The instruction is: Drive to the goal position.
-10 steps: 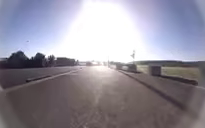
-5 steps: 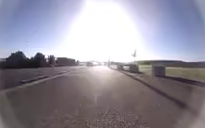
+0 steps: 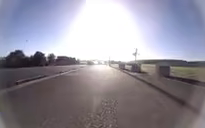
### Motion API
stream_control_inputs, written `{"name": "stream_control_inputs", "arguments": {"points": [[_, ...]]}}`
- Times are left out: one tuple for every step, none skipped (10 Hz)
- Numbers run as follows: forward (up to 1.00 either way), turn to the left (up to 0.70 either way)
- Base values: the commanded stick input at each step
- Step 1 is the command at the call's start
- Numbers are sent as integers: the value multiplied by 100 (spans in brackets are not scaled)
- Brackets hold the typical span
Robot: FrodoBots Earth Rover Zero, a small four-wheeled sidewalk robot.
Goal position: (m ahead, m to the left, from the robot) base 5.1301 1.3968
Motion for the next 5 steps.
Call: {"name": "stream_control_inputs", "arguments": {"points": [[70,0],[70,0],[70,0],[70,0],[70,0]]}}
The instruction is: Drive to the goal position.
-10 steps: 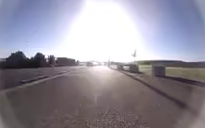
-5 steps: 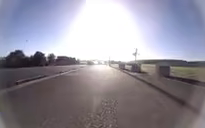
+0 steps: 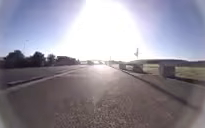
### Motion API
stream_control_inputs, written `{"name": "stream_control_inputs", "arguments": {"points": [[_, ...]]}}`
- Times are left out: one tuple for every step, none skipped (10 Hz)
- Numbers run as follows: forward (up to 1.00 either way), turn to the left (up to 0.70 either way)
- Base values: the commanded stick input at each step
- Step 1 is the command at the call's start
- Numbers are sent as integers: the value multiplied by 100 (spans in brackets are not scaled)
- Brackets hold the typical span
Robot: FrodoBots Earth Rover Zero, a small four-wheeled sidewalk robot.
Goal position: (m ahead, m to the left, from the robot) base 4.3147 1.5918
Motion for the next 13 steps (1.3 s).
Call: {"name": "stream_control_inputs", "arguments": {"points": [[70,0],[70,0],[70,0],[70,0],[70,0],[70,0],[70,0],[70,0],[70,0],[70,0],[70,0],[70,0],[70,0]]}}
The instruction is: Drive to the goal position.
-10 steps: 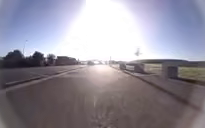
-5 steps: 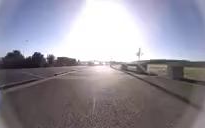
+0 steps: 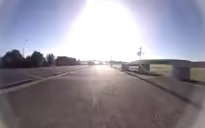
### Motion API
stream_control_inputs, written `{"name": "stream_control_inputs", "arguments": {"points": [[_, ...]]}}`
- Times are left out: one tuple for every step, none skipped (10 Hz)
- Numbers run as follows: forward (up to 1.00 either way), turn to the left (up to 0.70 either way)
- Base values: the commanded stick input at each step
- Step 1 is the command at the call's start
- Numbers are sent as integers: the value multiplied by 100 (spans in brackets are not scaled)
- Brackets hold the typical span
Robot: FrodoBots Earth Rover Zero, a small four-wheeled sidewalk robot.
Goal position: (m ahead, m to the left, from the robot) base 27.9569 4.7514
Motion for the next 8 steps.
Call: {"name": "stream_control_inputs", "arguments": {"points": [[70,0],[70,0],[70,0],[70,0],[70,0],[70,0],[70,0],[70,0]]}}
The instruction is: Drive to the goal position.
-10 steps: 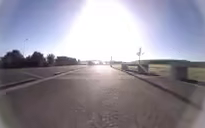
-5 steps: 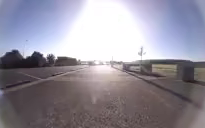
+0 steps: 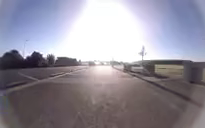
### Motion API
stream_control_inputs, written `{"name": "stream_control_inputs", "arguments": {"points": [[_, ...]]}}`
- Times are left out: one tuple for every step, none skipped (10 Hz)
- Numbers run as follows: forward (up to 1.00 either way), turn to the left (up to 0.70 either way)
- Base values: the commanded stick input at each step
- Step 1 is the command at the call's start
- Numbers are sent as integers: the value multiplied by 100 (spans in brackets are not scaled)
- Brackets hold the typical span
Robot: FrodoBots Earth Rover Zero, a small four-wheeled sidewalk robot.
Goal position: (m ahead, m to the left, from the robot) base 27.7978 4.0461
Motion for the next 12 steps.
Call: {"name": "stream_control_inputs", "arguments": {"points": [[70,0],[70,0],[70,0],[70,0],[70,0],[70,0],[70,0],[70,0],[70,0],[70,0],[70,0],[70,0]]}}
